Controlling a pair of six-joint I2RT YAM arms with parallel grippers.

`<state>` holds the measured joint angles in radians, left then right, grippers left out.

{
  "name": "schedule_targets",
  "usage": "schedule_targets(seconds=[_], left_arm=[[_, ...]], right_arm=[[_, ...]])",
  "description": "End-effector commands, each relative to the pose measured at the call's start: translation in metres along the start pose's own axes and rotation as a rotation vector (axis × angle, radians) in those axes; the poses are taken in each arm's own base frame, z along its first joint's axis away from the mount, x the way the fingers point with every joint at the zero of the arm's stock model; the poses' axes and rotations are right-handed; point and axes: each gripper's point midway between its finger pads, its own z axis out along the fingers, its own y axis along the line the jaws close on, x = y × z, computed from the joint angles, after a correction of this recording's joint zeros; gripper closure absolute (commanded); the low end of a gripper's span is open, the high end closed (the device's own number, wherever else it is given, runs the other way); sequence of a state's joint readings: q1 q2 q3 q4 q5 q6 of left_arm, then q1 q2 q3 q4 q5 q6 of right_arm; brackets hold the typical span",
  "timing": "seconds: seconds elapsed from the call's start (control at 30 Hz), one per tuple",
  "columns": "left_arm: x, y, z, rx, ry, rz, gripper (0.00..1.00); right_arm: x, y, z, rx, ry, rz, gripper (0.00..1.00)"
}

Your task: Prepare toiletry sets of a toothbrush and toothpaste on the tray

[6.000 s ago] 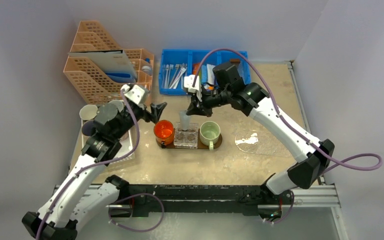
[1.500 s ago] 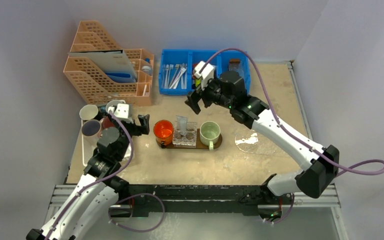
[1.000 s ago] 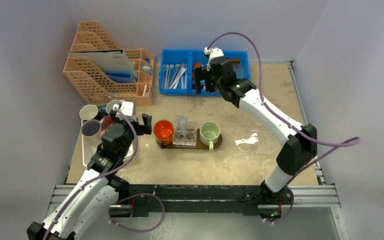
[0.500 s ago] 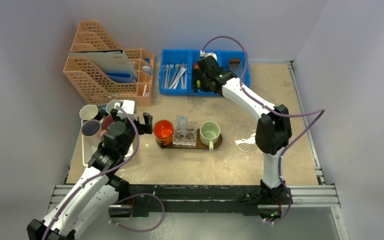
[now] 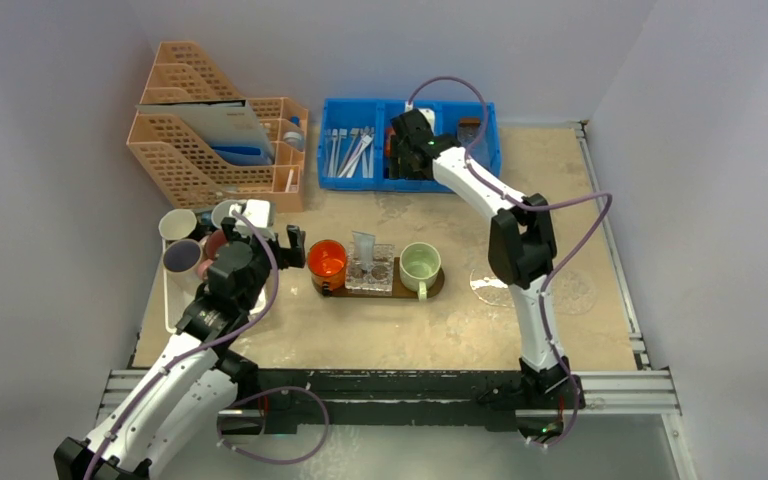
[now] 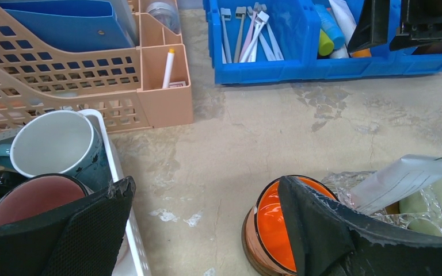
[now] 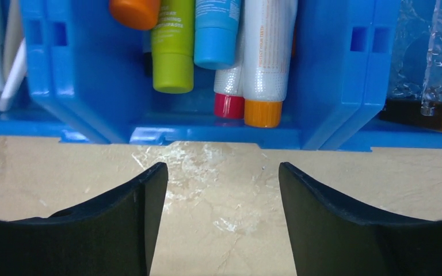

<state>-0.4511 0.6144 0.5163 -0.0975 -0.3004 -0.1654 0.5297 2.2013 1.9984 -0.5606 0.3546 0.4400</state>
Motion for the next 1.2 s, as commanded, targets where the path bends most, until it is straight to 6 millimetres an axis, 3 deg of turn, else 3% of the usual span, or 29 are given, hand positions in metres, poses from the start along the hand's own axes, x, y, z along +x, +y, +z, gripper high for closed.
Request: schedule_targets(seconds=[0.0,0.4,1.17], left_arm=[[-0.023,0.0,-0.001,0.0,-0.05,-0.02,0.06],[-0.024,-0.001,-0.001,0.004,-0.049,-0.019,0.06],[-0.021,-0.001,0.0,0.003,-0.041,-0.012,0.06]], right_arm=[[-0.019,-0.007,0.0,0.026,-0.038,0.061,0.29],[-0.029,-0.006,0.023,0.01,-0.079,0.03,0.35],[-0.009,-0.029,0.068,0.117,-0.04,0.026,0.39]])
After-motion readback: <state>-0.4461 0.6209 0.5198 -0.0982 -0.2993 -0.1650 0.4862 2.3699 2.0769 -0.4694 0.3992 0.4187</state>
